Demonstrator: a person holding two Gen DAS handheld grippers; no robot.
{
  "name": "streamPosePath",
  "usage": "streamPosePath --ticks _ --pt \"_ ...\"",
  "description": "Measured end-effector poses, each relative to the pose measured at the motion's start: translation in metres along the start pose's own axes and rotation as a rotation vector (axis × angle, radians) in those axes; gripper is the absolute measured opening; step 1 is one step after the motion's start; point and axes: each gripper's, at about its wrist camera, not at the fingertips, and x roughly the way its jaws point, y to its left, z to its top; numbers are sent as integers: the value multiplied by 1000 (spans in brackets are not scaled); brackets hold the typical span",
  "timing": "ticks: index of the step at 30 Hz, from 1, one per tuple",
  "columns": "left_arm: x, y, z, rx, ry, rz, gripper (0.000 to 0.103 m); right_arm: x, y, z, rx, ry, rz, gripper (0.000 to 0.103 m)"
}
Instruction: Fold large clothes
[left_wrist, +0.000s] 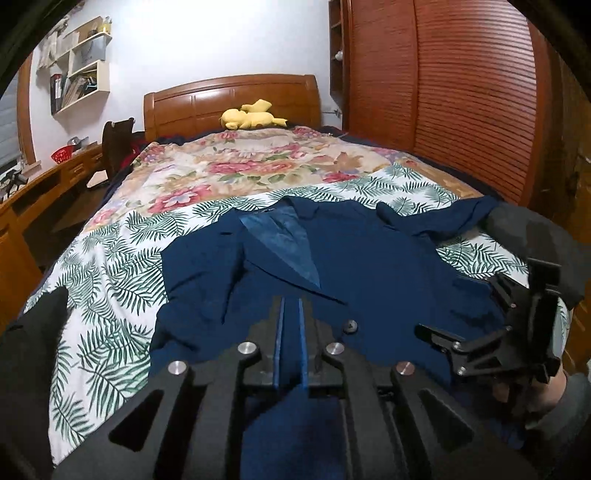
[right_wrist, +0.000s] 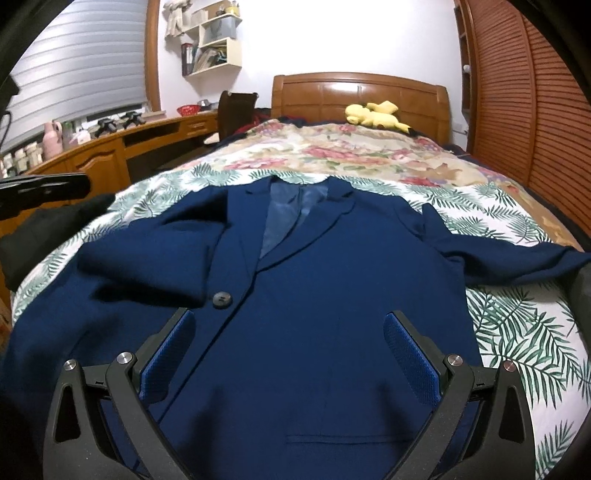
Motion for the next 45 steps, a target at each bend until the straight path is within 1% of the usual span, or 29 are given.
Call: streamPosePath --ticks 6,9,11,13,16,19,22,24,28,31,32,33,35,37,39,43,45 --pt "-17 12 -9 -34 -30 -5 14 2 3 -1 -20 3 -21 103" --pt "-29 22 -14 -59 -58 1 16 3 2 0 -21 9 -28 103" --pt "-37 30 -19 -72 -75 19 17 4 4 1 -28 18 -32 103" --pt "-45 38 -24 -73 -86 65 17 5 7 2 -44 30 -28 103" --pt "-51 50 -28 -73 -78 77 17 6 15 7 -58 54 -9 103" --pt "-64 66 -32 -104 -96 72 17 4 27 17 -53 64 35 103" --pt "-76 81 -38 -117 -111 96 17 4 49 30 -60 76 104 102" --pt "-84 90 -42 -126 -120 102 17 6 68 39 -88 86 129 100" --pt "-99 110 -53 -153 -134 121 17 21 111 53 -145 119 189 91" --pt "-102 122 -61 -181 -121 115 17 39 137 61 -154 160 231 84" --pt "-103 125 -64 -182 -115 119 17 48 145 63 -153 181 249 78" --pt "-103 126 -66 -181 -109 122 17 54 151 64 -151 198 262 75" --pt "-103 130 -70 -181 -99 124 17 69 163 66 -143 230 278 61" --pt "-103 131 -74 -180 -90 125 17 81 172 68 -134 252 279 54" --pt "-103 132 -75 -183 -87 123 17 91 179 69 -139 276 276 53" --pt "-104 133 -76 -185 -85 119 17 108 189 65 -192 322 225 52" --pt "-104 133 -76 -187 -88 115 17 111 189 62 -212 331 209 47"
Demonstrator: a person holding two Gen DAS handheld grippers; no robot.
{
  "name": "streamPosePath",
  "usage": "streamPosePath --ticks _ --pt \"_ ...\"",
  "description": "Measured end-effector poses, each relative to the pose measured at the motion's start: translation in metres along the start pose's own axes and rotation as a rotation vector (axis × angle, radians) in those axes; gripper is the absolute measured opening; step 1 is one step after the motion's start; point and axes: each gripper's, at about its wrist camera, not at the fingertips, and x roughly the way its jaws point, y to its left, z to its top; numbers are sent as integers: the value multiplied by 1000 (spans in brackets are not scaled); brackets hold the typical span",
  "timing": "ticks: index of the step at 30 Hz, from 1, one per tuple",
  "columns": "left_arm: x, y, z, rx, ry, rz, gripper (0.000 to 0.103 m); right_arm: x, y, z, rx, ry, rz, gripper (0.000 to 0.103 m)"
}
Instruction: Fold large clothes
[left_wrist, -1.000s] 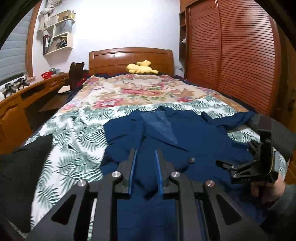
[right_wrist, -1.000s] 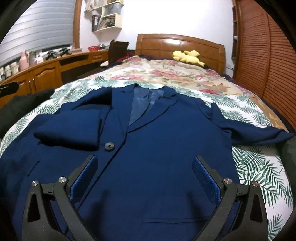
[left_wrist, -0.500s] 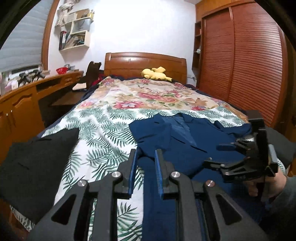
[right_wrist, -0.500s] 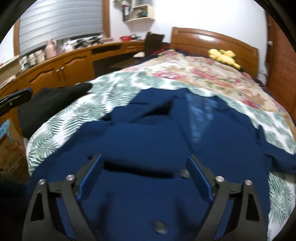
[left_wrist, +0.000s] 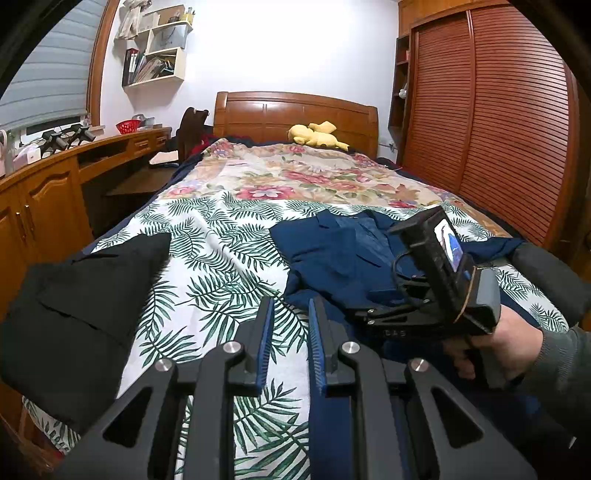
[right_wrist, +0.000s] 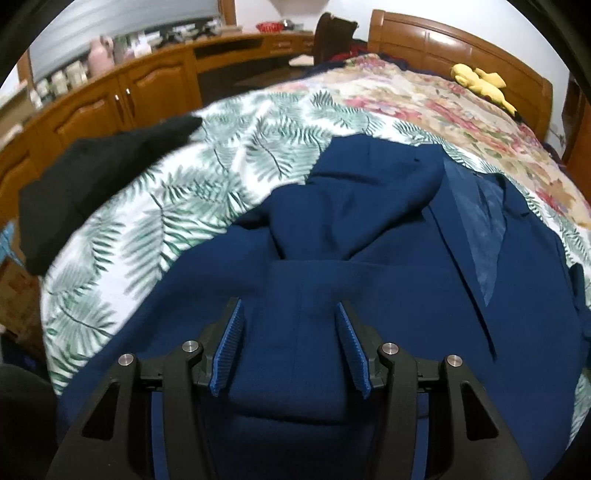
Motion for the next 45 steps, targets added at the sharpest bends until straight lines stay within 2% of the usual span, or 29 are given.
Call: streamPosePath --ticks 1,2,4,7,13,19,25,28,35,45 --pt "0 0 0 0 -1 -4 17 0 -1 -1 -4 -4 -8 37" --pt "0 0 -1 2 -1 -6 17 -4 -4 -3 -2 -25 -24 20" --pt "1 -1 -1 6 2 -10 17 -16 -12 -5 19 -68 -18 8" --pt "4 -5 0 13 5 -15 17 -38 -22 -8 25 -130 -23 4" --pt "7 -14 1 26 12 -26 17 -92 -46 -12 62 -232 -22 3" --pt "9 -25 3 39 11 -42 17 -150 -71 -27 83 -330 -84 3" --pt "11 -36 7 45 6 -63 17 -191 -86 -67 123 -392 -135 3" --pt "12 -44 8 53 4 -77 17 -195 -87 -92 144 -388 -162 3" --pt "15 -65 8 73 14 -107 17 -175 -92 -149 217 -256 -144 3" --pt "21 -100 12 82 14 -171 17 -174 -74 -191 222 -175 -136 5"
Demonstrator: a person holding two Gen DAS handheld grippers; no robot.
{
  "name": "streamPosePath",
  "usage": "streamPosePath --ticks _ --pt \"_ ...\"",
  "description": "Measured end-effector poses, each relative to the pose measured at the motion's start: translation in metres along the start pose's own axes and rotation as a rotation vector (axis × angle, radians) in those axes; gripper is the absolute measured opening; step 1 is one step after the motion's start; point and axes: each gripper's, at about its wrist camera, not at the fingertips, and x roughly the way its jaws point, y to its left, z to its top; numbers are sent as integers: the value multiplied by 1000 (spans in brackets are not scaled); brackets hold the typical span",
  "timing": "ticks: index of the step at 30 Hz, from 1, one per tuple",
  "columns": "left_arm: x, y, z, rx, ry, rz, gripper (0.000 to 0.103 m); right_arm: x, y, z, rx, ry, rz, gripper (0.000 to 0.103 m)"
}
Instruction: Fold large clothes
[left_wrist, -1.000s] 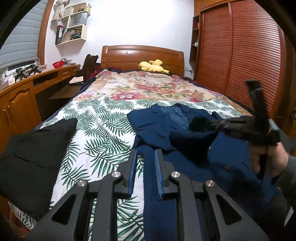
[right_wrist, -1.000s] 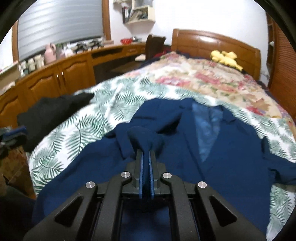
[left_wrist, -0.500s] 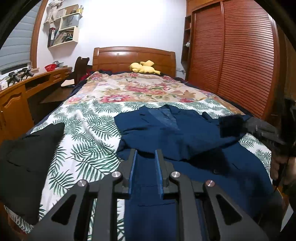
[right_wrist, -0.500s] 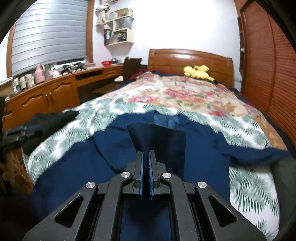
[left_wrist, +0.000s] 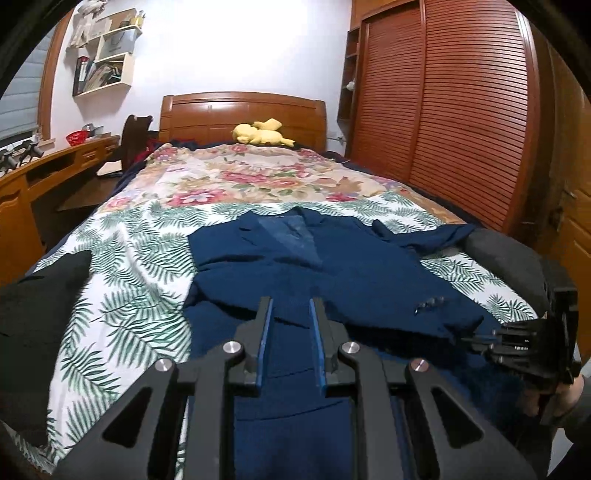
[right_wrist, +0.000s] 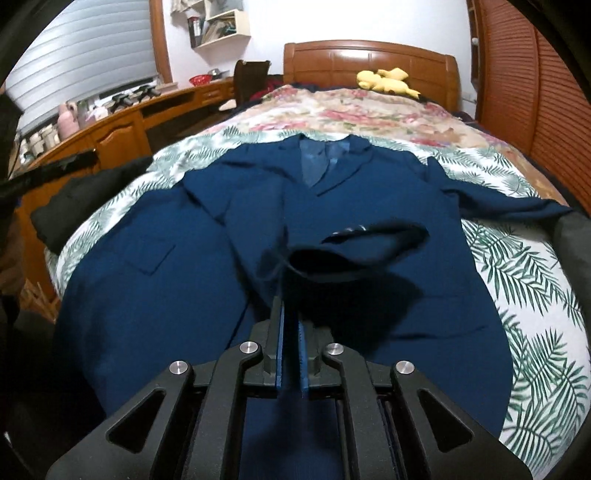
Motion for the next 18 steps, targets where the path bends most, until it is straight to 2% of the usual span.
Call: streamPosePath --ticks 3,7,9,10,11,18 --pt "4 -10 2 13 1 -17 17 -13 1 -4 -13 2 2 7" --pt "7 -22 2 36 5 -29 17 -34 -2 -1 -23 -26 -10 15" --pt "9 -26 3 40 8 -33 17 -44 -9 6 -21 -56 -25 26" --pt "10 -27 3 41 10 -35 17 -46 -14 10 -18 -66 -42 39" --pt "11 -28 3 43 11 -35 17 -45 -19 13 -13 -69 -53 47" --pt "19 -37 -2 63 34 -44 17 -1 -54 24 12 27 -75 48"
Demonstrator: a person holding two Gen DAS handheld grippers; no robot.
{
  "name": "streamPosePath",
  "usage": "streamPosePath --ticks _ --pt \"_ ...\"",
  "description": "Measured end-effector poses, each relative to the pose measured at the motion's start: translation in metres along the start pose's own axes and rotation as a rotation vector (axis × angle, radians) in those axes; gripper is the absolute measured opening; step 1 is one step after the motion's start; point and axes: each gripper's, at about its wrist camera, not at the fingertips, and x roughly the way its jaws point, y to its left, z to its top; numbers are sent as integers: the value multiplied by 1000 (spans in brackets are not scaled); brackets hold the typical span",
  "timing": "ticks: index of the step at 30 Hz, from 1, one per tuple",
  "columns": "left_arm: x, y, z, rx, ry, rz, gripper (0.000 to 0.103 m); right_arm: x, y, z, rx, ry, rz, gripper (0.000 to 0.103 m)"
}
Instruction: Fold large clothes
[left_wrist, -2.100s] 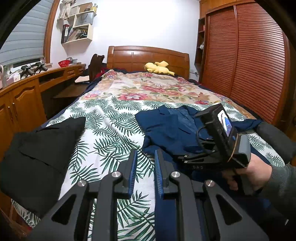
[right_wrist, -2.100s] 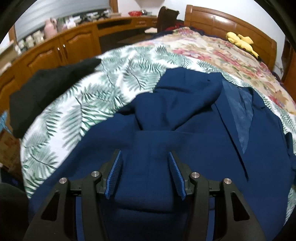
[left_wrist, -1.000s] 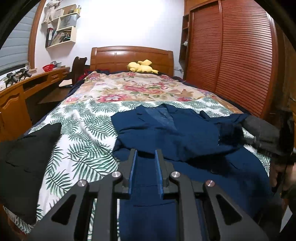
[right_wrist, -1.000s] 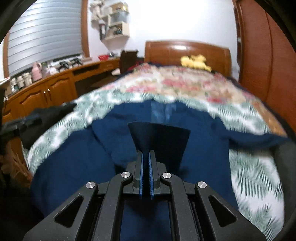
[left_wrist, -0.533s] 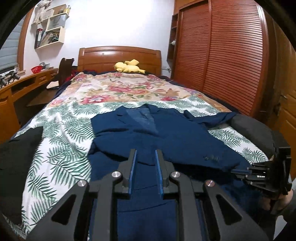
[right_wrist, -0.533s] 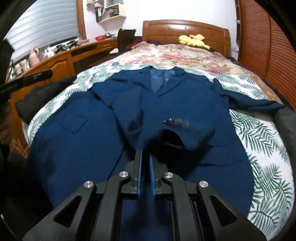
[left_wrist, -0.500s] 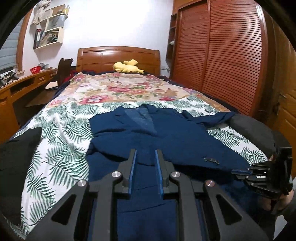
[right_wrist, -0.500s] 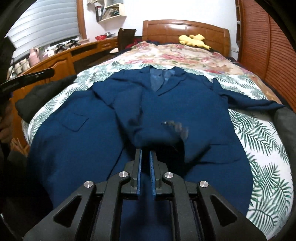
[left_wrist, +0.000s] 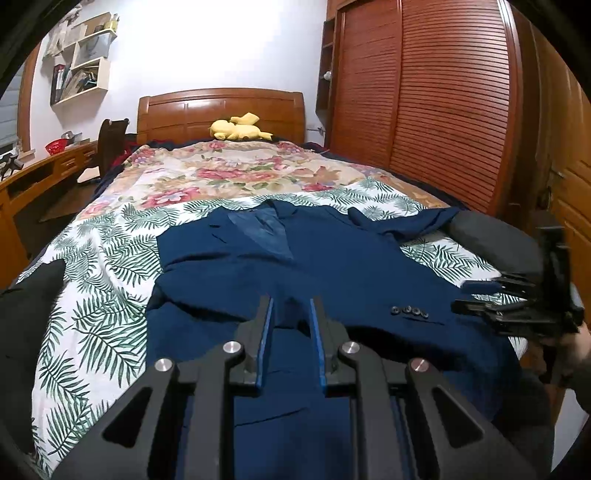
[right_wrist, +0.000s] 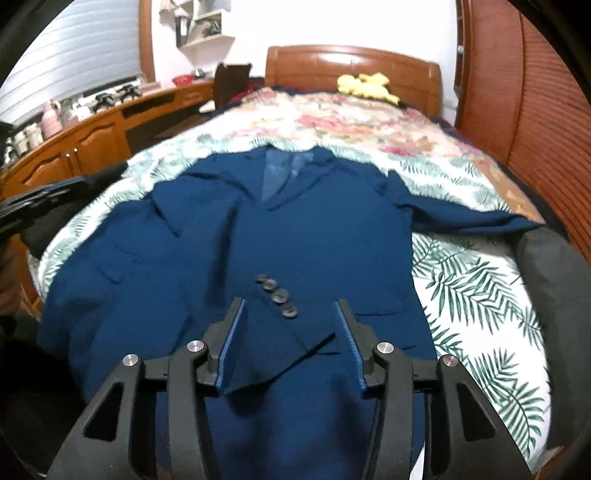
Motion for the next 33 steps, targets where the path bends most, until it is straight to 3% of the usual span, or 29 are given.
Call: streamPosePath --ticks 8,16,18,20,28,33 --pt "5 -8 -2 22 19 -15 17 57 -24 -9 52 125 -7 48" --pt "6 -8 -2 20 19 -21 17 60 -33 -11 104 170 56 50" --pt "6 -8 -2 18 21 -21 17 57 -28 -11 83 173 84 40" --pt "7 -8 -2 16 25 -27 17 53 -21 -10 49 165 102 9" --pt "2 -13 1 34 2 -54 18 -1 -10 8 -7 16 86 4" --pt "-7 -14 4 30 -46 -63 32 -33 -18 28 -24 -76 -1 4"
